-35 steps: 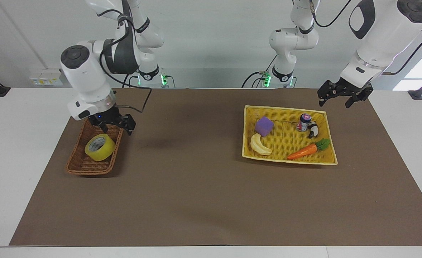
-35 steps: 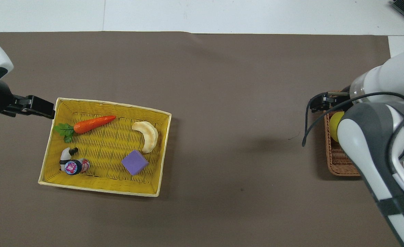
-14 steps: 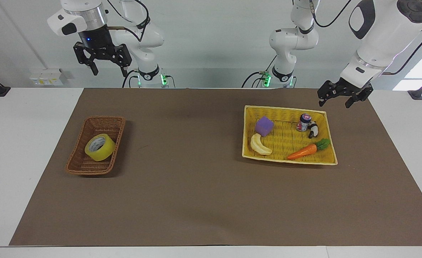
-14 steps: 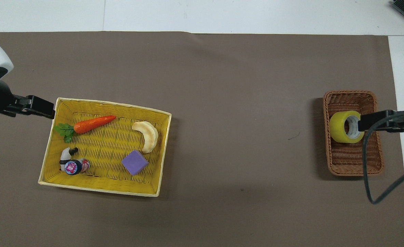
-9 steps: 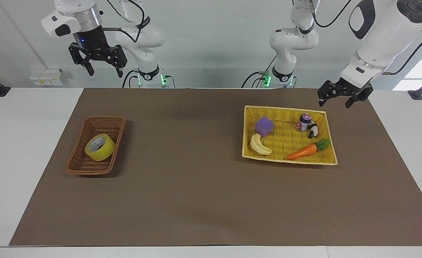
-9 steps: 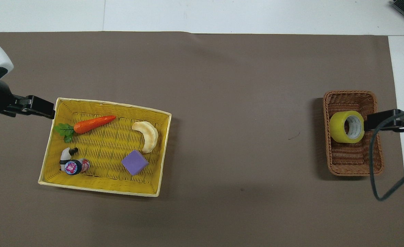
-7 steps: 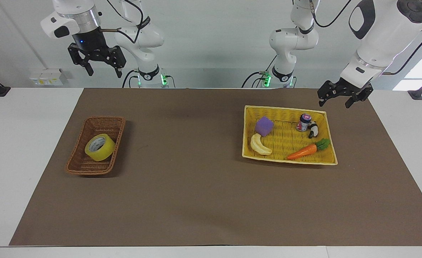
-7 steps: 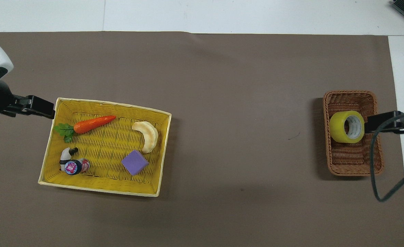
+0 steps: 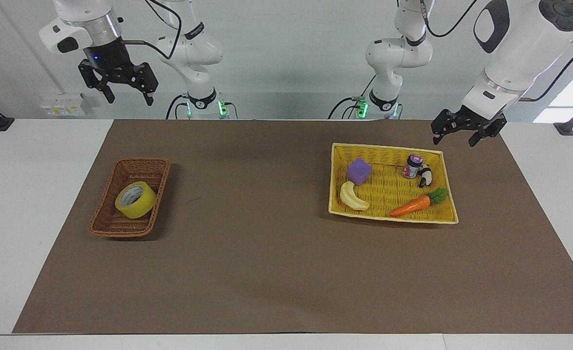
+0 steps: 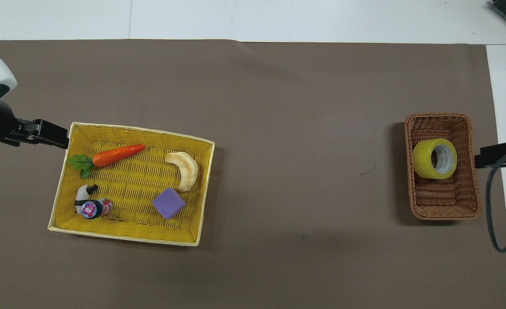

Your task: Move tape to another basket

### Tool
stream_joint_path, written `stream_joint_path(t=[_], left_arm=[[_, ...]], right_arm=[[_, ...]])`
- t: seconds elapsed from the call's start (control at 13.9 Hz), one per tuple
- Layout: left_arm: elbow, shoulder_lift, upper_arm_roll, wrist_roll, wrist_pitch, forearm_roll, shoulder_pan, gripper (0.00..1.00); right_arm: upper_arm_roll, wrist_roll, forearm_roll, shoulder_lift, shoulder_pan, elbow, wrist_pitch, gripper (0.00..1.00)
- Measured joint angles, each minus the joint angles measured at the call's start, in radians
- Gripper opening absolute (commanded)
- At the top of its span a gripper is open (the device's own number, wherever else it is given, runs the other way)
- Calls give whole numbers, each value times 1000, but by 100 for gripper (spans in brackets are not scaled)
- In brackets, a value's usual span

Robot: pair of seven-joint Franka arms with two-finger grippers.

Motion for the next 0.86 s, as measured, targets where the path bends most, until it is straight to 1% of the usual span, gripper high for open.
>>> stream_joint_path(t=[0.36,0.86], left_arm=[[0,0,0,0,0,0,0,100],[0,0,0,0,0,0,0,100]], right_arm=[[5,-47,0,-2,1,-3,0,100],[4,-47,0,-3,0,-4,0,100]])
